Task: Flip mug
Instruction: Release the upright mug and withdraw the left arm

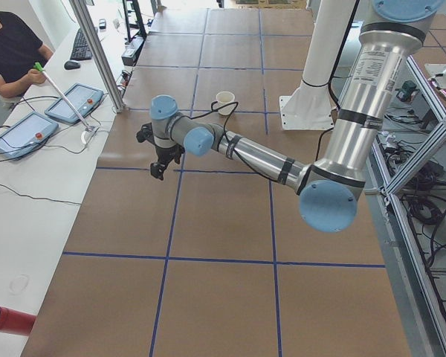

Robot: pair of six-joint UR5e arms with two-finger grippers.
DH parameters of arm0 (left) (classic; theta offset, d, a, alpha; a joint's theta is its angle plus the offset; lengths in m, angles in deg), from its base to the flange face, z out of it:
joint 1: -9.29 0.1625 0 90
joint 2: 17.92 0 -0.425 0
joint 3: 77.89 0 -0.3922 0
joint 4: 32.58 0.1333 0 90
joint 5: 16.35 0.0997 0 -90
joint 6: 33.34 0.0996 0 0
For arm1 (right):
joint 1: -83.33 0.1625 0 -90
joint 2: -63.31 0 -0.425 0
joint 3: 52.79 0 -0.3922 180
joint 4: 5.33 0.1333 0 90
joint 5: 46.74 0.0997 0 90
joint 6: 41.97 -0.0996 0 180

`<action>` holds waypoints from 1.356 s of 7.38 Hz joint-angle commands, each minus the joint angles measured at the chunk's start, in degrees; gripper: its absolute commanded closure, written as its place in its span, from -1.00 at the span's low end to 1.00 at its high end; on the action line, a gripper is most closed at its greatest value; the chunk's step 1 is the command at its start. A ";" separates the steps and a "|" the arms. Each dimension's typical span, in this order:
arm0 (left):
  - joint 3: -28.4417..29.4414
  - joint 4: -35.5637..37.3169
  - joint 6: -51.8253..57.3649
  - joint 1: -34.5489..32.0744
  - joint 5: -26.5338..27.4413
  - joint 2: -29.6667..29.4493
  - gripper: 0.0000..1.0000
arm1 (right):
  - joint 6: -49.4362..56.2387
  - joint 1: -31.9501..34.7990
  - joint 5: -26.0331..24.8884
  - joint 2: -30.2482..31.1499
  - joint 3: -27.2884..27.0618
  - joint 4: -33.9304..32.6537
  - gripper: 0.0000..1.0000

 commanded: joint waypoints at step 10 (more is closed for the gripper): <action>2.36 17.50 7.55 -16.55 -6.78 10.60 -1.00 | 0.00 0.00 0.00 0.00 0.00 0.00 -1.00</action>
